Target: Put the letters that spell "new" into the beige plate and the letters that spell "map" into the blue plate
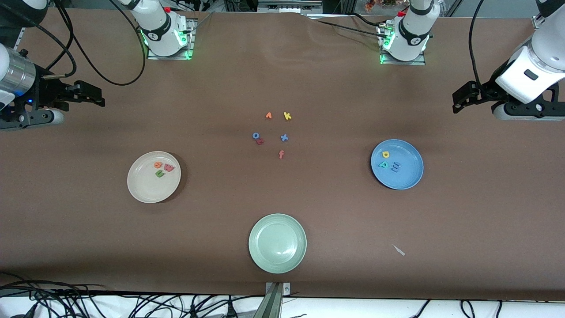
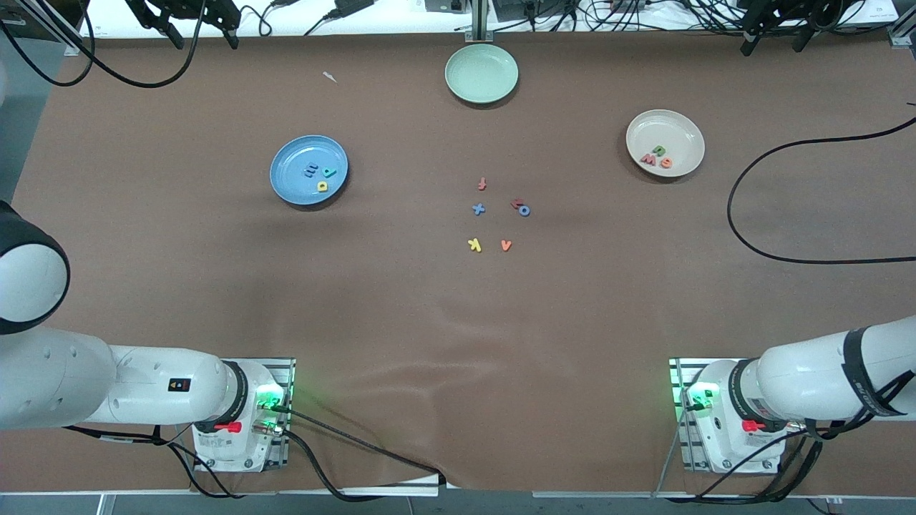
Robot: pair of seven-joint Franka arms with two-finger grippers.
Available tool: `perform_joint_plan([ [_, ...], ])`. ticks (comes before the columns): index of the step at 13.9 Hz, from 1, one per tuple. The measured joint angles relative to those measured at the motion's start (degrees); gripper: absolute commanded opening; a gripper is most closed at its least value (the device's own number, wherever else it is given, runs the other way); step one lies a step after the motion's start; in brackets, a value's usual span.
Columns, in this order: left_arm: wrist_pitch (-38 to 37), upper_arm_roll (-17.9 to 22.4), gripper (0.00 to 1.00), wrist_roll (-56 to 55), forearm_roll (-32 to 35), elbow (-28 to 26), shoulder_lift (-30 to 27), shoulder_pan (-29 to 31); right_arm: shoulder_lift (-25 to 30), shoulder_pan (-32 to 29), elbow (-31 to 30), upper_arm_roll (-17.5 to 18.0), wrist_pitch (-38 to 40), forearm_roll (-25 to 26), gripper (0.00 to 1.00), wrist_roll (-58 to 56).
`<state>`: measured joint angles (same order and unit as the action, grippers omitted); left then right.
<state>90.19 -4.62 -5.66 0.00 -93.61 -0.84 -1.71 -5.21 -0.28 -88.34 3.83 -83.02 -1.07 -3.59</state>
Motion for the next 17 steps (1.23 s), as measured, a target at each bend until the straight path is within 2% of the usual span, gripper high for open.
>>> perform_joint_plan([
  [6,-1.2,0.7,1.0,5.8,0.0,1.7,0.0,1.8,-0.1,0.8,1.2,0.2,-0.1,0.6,1.0,0.0],
  [17,-1.2,0.3,1.0,6.4,0.0,2.0,0.0,1.6,-0.6,0.9,1.2,0.2,-0.9,0.8,1.0,0.0],
])
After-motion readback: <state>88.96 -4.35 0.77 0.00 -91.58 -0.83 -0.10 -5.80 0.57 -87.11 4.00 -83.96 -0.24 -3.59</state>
